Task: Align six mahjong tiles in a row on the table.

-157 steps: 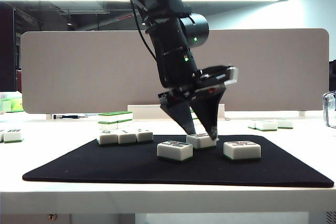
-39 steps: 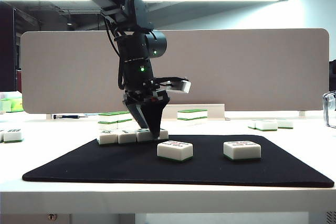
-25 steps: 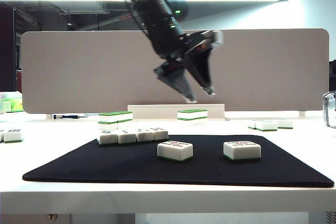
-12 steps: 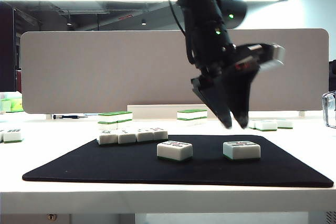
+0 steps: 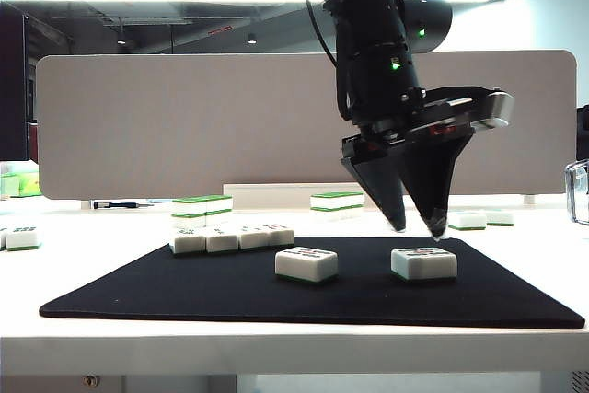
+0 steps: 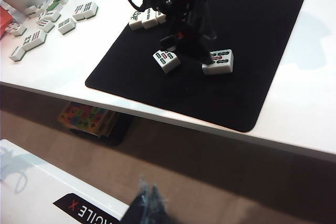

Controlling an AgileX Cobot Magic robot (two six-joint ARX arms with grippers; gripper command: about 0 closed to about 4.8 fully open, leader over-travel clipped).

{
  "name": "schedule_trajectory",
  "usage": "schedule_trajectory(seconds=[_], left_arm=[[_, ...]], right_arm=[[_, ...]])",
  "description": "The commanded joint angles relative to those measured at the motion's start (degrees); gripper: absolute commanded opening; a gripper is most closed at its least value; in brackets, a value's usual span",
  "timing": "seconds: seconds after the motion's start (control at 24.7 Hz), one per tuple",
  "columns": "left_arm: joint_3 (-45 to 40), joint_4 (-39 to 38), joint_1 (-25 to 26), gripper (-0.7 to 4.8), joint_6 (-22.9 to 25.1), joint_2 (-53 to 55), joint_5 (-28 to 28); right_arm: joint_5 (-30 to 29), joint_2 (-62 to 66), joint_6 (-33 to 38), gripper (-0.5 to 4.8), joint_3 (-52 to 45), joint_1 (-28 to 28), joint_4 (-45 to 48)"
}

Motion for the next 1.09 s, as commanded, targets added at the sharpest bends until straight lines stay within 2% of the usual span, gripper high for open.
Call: schedule_trajectory(seconds=[0.04, 0.2, 0.28, 0.36, 0.41, 0.45, 0.57, 0.69, 0.81, 0.93, 0.97, 1.09], left_arm=[[0.07, 1.20, -0.33, 3.09, -0.15, 0.94, 0.39], [0.07, 2.12, -0.33, 3.08, -0.13, 3.19, 0.35], [0.07, 2.95, -0.44, 2.85, -0.35, 3.80, 0.39], [0.07, 4.26, -0.44, 1.84, -0.35, 3.87, 0.35], [0.11, 5.35, -0.46, 1.14, -0.37, 3.82, 0.31], [0.20, 5.95, -0.44, 1.05, -1.27, 3.80, 0.26], [0.22, 8.09, 0.50, 1.06, -9.09, 3.80, -0.33], [0.24, 10.23, 2.10, 1.06, -13.46, 3.76, -3.37], [0.24, 12.39, 5.42, 1.07, -22.51, 3.72, -6.27], [0.24, 14.40, 8.26, 1.07, -30.49, 3.72, -6.27], [0.24, 15.63, 9.60, 1.12, -34.67, 3.72, -6.21], [0.22, 16.26, 11.85, 1.12, -40.33, 3.74, -6.23]], right_arm=[[-0.42, -0.76, -0.13, -0.01, 0.15, 0.04, 0.52], [-0.39, -0.76, -0.15, -0.01, 0.15, 0.04, 0.52], [-0.37, -0.76, -0.15, -0.01, 0.15, 0.04, 0.57], [-0.37, -0.79, -0.17, -0.01, 0.15, 0.04, 0.55], [-0.35, -0.76, -0.17, -0.01, 0.15, 0.04, 0.55], [-0.35, -0.76, -0.17, -0.01, 0.15, 0.04, 0.57], [-0.35, -0.76, -0.17, -0.01, 0.15, 0.04, 0.55], [-0.33, -0.79, -0.17, -0.01, 0.15, 0.04, 0.55], [-0.33, -0.76, -0.17, -0.01, 0.15, 0.04, 0.55], [-0.17, -0.76, -0.17, -0.01, 0.15, 0.04, 0.55], [-0.15, -0.79, -0.17, -0.01, 0.15, 0.04, 0.55], [-0.15, -0.76, -0.17, -0.01, 0.15, 0.04, 0.55]])
